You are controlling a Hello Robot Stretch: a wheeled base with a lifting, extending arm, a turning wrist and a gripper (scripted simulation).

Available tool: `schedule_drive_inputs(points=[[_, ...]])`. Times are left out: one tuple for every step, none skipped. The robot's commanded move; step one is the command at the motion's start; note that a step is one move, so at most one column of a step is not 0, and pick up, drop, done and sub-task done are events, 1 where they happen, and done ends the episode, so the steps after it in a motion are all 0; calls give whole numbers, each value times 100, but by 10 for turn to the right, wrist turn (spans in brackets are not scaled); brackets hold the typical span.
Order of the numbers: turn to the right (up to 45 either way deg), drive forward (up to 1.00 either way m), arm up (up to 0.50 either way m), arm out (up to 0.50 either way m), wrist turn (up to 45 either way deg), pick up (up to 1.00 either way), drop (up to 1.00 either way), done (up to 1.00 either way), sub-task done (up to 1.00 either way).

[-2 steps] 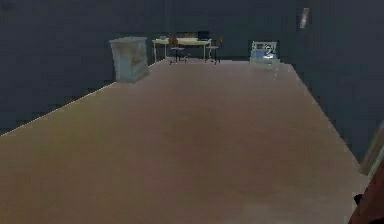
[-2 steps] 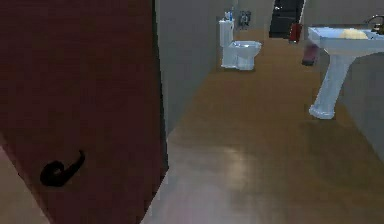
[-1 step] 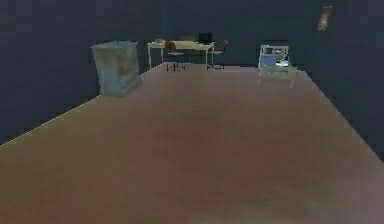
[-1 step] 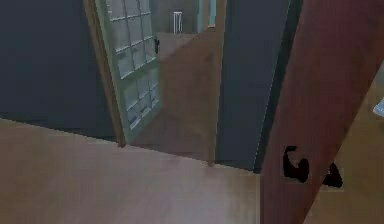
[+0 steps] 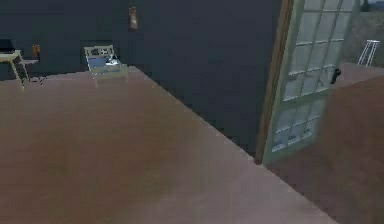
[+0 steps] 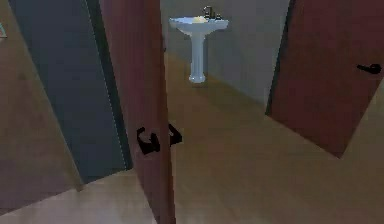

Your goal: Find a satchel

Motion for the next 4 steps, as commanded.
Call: schedule_drive_inputs(points=[[300, 0, 0, 0, 0, 0, 0, 0, 0], [0, 45, 0, 0, 0, 0, 0, 0, 0], [0, 65, 0, 0, 0, 0, 0, 0, 0], [210, 0, 0, 0, 0, 0, 0, 0, 0]])
